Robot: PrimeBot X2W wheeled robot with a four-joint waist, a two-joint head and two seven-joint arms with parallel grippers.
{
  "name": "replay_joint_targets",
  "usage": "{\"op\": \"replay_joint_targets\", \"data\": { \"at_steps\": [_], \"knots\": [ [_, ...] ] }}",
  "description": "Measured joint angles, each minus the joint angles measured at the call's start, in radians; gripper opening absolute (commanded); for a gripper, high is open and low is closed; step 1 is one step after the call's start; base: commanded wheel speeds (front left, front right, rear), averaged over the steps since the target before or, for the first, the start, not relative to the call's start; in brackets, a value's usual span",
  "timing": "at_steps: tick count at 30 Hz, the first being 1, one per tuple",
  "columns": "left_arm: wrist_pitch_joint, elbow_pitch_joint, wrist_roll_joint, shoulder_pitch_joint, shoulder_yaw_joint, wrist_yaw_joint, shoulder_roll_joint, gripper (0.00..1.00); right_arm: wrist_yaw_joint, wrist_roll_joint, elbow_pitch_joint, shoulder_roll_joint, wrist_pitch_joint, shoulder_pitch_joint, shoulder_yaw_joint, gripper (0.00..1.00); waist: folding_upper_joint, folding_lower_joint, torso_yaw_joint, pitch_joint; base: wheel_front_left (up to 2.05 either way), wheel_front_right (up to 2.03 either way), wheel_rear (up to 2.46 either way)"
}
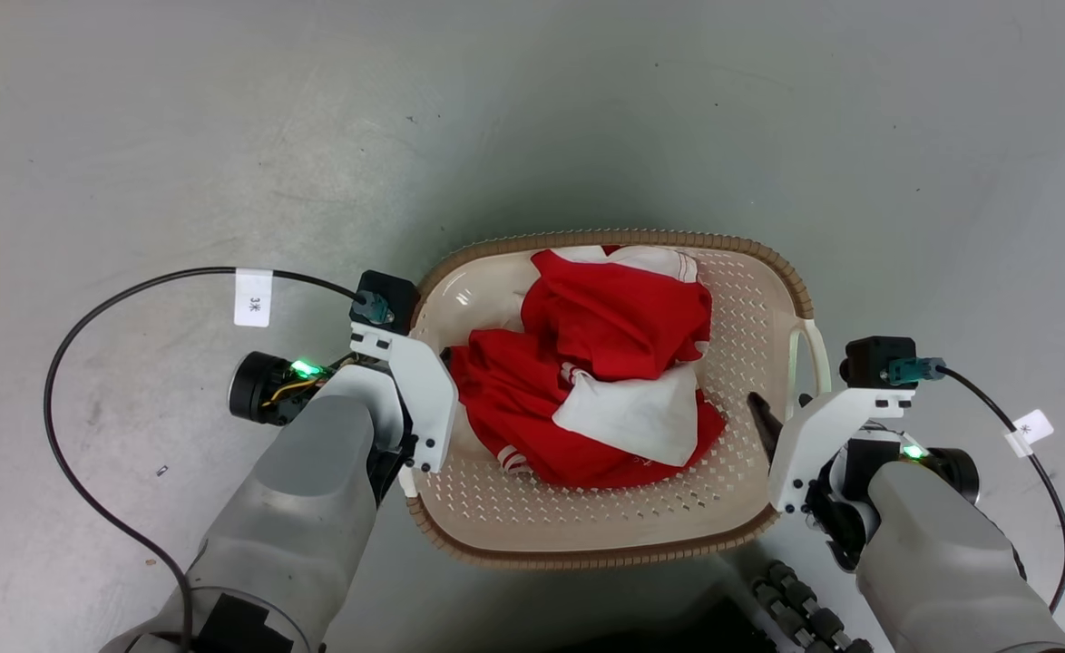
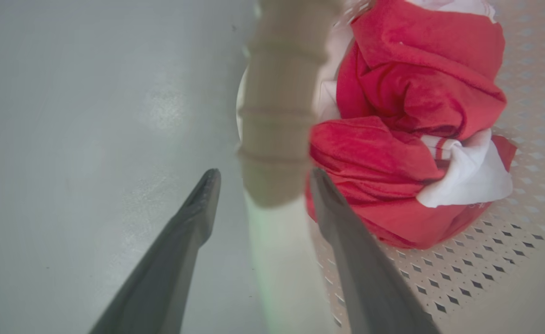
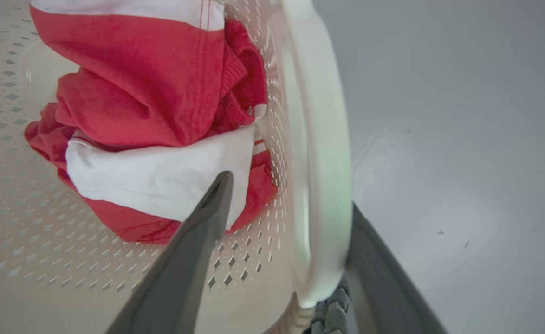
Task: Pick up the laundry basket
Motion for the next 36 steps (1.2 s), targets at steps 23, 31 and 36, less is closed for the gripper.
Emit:
{"op": "replay_joint_targets", "data": {
  "at_steps": [23,31,36],
  "knots": [
    [0.083,0.006,-0.125,0.038,-0.021,-0.039,0.014,0.0,0.0,0.067,0.004,-0.003,0.112,0.003,0.155,0.0,0.0,0.0002,0.008,-0.14,0.0,0.0,0.0],
    [0.194,-0.02,-0.229,0.081,-0.055,-0.044,0.016,0.0,0.0,0.028,0.004,-0.019,0.245,0.0,0.155,0.0,0.0,0.0001,0.048,-0.285,0.0,0.0,0.0],
    [0.264,-0.02,-0.285,0.097,-0.078,-0.041,0.016,0.0,0.0,0.024,0.004,-0.021,0.331,0.0,0.164,0.0,0.0,0.0001,0.09,-0.37,0.0,0.0,0.0]
  ]
}}
